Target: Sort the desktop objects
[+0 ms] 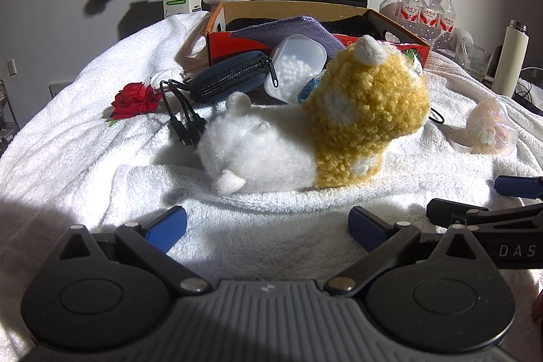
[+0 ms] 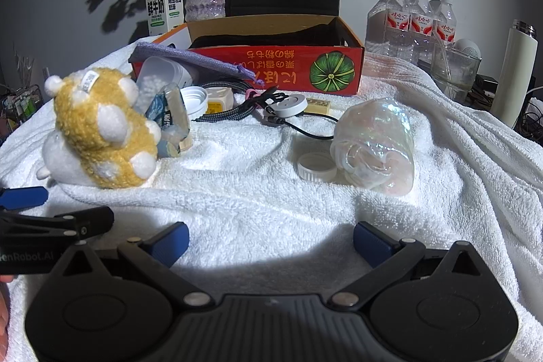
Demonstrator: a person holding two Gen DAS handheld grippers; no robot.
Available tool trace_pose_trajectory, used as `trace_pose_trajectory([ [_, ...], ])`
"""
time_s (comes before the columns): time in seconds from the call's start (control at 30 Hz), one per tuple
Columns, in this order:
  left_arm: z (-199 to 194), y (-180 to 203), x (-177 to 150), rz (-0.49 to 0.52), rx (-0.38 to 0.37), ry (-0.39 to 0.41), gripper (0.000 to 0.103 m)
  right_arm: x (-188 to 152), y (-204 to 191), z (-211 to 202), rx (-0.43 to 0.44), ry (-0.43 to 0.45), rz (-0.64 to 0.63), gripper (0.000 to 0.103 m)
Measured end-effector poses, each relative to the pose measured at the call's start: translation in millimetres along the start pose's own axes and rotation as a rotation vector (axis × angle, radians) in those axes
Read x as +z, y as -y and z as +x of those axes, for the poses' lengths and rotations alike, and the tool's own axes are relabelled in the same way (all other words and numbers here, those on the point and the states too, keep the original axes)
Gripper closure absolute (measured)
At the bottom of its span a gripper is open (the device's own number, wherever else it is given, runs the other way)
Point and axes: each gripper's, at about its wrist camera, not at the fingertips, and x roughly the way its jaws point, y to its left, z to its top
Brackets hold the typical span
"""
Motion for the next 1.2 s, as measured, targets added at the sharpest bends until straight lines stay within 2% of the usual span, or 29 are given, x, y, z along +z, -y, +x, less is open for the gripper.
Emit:
trace_pose_trajectory([
  [0.57, -0.5, -0.5, -0.2, -0.004, -0.004, 0.002, 0.000, -0.1, 0.6, -0.7, 0.000, 0.001, 0.000, 0.000],
  [0.7, -12.0, -4.6, -1.8, -0.020, -0.012, 0.013, 0.000, -2.2, 0.7, -5.6, 0.004, 0.001, -0.005, 0.000],
  [0.77, -28.9, -7.4, -1.7, -0.005, -0.056, 0.041, 0.000, -5.7, 1.9, -17.9, 0.012, 0.008, -0.013, 0.000],
  [0.87, -57.4, -8.2, 3.8, 0.032, -0.140, 0.166, 0.000, -7.3, 14.3, -41.2, 0.048, 0.051, 0.021, 0.000],
  [0.97, -62.3, -0.9, 16.5, 0.083, -0.176, 0.264, 0.000, 1.7, 33.4, -55.5, 0.049, 0.118, 0.094, 0.000],
  [1.07, -49.0, 2.6, 28.5, 0.119, -0.178, 0.270, 0.000, 12.8, 48.2, -62.5, 0.035, 0.168, 0.131, 0.000],
  [1.13, -37.7, 0.2, 35.6, 0.125, -0.232, 0.242, 0.000, 15.9, 55.5, -61.4, 0.009, 0.178, 0.132, 0.000],
  [1.2, -27.8, 2.3, 39.4, 0.131, -0.252, 0.227, 0.000, 19.4, 62.1, -52.5, -0.017, 0.167, 0.146, 0.000],
])
